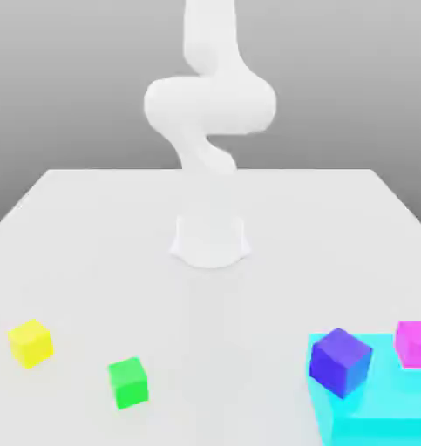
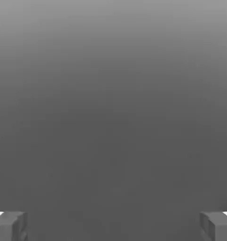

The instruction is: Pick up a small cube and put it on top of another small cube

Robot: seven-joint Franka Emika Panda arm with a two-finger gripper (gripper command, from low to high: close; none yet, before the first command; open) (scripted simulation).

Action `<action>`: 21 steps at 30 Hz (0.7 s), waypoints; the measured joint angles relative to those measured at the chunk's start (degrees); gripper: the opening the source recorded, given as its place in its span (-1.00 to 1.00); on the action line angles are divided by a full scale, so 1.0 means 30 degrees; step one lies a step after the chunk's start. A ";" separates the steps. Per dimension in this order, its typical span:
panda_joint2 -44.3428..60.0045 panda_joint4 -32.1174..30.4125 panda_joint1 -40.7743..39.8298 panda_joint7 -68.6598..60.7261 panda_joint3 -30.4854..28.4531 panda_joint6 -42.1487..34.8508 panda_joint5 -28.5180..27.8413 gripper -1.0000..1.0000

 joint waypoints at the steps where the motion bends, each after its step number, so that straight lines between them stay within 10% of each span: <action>1: 0.0752 -0.0276 -0.0362 0.0677 0.0120 0.0394 -0.0014 0.00; 21: 1.4653 -0.5395 -0.5041 1.3392 0.0330 0.7714 -0.0649 0.00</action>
